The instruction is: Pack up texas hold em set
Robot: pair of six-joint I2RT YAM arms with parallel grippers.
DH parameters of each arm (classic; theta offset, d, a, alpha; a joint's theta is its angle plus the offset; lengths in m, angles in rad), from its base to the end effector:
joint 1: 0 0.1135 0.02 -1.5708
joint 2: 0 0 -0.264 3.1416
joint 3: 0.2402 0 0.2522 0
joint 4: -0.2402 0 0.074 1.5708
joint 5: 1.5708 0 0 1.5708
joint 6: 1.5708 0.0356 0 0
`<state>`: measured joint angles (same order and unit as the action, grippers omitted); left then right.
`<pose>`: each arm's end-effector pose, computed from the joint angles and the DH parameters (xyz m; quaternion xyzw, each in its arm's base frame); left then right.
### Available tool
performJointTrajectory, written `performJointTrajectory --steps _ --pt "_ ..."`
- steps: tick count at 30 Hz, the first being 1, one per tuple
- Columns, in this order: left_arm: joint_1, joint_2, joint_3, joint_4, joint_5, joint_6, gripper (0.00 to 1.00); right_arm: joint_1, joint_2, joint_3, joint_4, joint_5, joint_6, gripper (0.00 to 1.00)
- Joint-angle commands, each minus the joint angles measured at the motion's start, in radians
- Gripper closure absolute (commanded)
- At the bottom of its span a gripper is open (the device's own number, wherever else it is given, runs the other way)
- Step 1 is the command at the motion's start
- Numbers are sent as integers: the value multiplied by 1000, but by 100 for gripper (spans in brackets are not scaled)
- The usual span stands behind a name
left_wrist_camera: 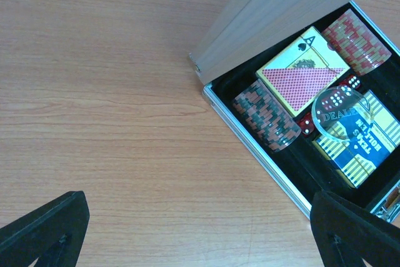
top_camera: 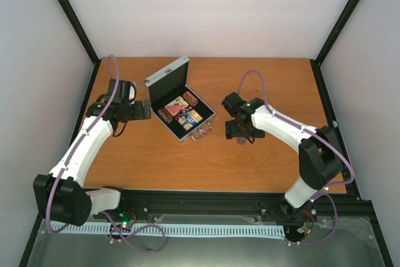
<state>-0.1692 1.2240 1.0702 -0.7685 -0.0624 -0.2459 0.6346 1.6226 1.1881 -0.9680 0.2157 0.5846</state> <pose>0.2445 -0.0395 0.2963 -0.0462 0.9464 -0.0367 0.3177 0.2456 0.1713 0.2212 -0.0157 0.9906 -0.0401 0.1299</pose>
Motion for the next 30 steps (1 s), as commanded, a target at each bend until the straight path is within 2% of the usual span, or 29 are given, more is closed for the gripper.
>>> performJointTrajectory --steps 1,5,8,17,22,28,30 --pt "5 -11 0 26 26 3 0 -22 -14 -6 -1 47 -11 0" --pt "5 -8 6 26 24 3 0 -57 29 -7 30 32 -32 0" --pt "5 -4 12 23 20 2 0 -83 51 -8 63 -8 -65 5" --pt "5 6 19 20 4 3 0 -99 123 18 96 -88 -121 46" --pt "5 6 16 19 -7 7 0 -100 134 27 93 -99 -123 58" --pt "5 -1 14 17 -12 6 0 -99 102 44 55 -106 -117 86" --pt "5 -6 14 15 -14 7 0 -99 73 55 46 -124 -112 92"
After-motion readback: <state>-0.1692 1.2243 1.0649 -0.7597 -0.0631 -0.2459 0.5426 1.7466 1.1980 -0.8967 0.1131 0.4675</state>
